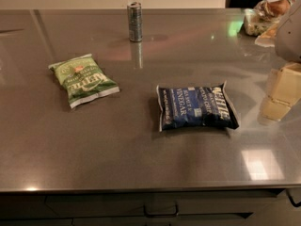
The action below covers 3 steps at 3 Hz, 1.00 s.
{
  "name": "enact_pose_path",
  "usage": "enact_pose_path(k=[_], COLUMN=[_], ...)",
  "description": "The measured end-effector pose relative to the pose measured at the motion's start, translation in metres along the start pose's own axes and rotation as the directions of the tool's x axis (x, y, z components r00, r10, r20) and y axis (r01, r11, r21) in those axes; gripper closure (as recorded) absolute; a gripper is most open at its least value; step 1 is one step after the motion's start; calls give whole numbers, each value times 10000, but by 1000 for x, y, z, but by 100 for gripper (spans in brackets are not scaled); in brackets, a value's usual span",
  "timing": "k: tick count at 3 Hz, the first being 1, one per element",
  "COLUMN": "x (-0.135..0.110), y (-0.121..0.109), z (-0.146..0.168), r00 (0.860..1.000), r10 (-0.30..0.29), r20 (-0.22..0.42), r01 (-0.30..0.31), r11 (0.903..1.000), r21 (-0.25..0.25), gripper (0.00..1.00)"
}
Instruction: Pick blue chip bag
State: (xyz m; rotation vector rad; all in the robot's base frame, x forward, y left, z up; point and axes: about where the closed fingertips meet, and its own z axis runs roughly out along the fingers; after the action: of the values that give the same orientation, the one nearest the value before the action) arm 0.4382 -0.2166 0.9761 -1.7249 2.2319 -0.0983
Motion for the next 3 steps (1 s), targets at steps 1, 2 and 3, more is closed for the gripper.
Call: enact_pose_path(k=[1,2,3], x=[-3,-11,-11], y=[-7,-20,-32], z=[3,21,61], r00=[9999,9992,9975], r10=[-117,-327,-449], r20=[-12,237,539], r01=[117,331,482], r11=[9999,9993,9969], r21=[36,-161,-617], gripper=[0,0,0])
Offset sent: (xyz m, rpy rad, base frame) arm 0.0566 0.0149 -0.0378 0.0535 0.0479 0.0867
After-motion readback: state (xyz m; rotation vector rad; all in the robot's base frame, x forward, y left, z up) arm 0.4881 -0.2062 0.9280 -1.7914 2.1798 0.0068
